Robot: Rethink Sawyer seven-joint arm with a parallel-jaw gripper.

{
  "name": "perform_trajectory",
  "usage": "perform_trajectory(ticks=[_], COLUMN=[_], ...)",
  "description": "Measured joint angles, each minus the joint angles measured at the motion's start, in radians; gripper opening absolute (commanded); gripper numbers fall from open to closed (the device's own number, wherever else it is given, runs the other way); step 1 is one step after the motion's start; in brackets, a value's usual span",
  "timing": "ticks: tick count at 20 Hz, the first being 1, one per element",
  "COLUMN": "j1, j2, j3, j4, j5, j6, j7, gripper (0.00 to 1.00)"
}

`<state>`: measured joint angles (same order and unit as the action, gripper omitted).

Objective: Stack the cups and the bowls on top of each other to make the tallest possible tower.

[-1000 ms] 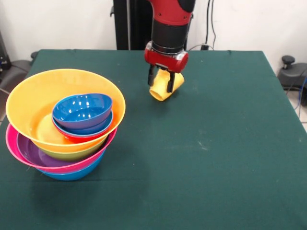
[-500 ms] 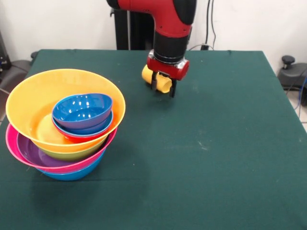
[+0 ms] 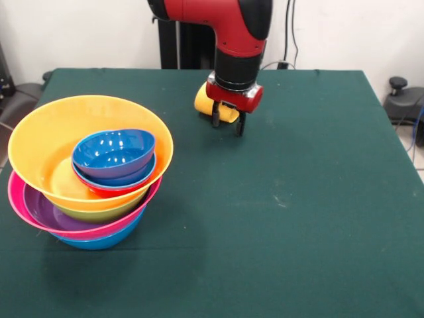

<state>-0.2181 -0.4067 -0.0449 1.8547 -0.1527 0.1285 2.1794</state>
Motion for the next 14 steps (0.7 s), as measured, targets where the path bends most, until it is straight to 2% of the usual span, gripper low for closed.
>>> perform_trajectory(ticks=[7,12,14], j1=[0.000,0.001,0.002], j2=[-0.040,-0.157,-0.182], j3=[0.003,0.006,0.005], j4=[0.006,0.016,0.016], j5=[0.000,0.006,0.008], j6=[0.000,0.025,0.032], j7=[0.000,0.000,0.000], gripper=[1.00,1.00,1.00])
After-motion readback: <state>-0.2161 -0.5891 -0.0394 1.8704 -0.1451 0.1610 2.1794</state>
